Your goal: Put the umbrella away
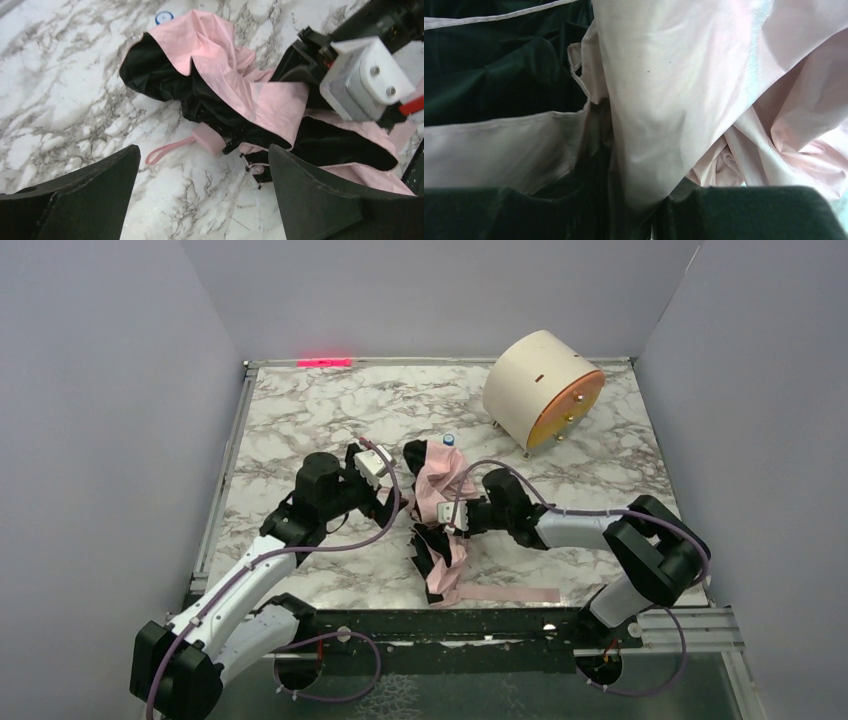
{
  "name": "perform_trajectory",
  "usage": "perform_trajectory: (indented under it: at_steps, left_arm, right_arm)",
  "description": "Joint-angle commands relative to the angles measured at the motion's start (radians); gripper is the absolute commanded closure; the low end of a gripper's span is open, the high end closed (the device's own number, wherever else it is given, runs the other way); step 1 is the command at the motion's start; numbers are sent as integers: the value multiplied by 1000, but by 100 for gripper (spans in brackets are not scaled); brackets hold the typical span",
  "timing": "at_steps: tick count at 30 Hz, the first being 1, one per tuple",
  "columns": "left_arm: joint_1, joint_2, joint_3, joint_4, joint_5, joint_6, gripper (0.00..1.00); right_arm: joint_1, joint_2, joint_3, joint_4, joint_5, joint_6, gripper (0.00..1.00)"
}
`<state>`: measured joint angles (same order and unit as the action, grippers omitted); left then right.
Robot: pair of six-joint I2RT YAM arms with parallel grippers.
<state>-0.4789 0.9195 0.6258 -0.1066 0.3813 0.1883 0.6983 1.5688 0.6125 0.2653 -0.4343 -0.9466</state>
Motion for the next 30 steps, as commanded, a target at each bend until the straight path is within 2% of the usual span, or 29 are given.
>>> perform_trajectory:
  at_steps: [1,6,11,14,20,25,30]
  left_arm:
    - [6,-12,15,122,-14,-70,1]
    - [6,13,68,163,-2,-365,1]
    - [5,62,42,185,15,-625,1]
    - [0,97,22,190,9,-709,3]
    - [-39,176,14,215,-54,-767,10]
    - [-81,261,-3,291,-41,-825,29]
    - [-134,289,-12,340,-30,-846,60]
  right_arm:
    - [39,40,-100,98,245,-57,78]
    - [77,48,-133,145,300,-53,79]
    - [84,38,-137,149,310,-39,78]
    - [86,32,-133,142,312,-31,78]
    - [86,28,-130,139,304,-19,78]
    - [86,31,-123,128,299,-3,78]
    - [86,28,-120,119,280,14,78]
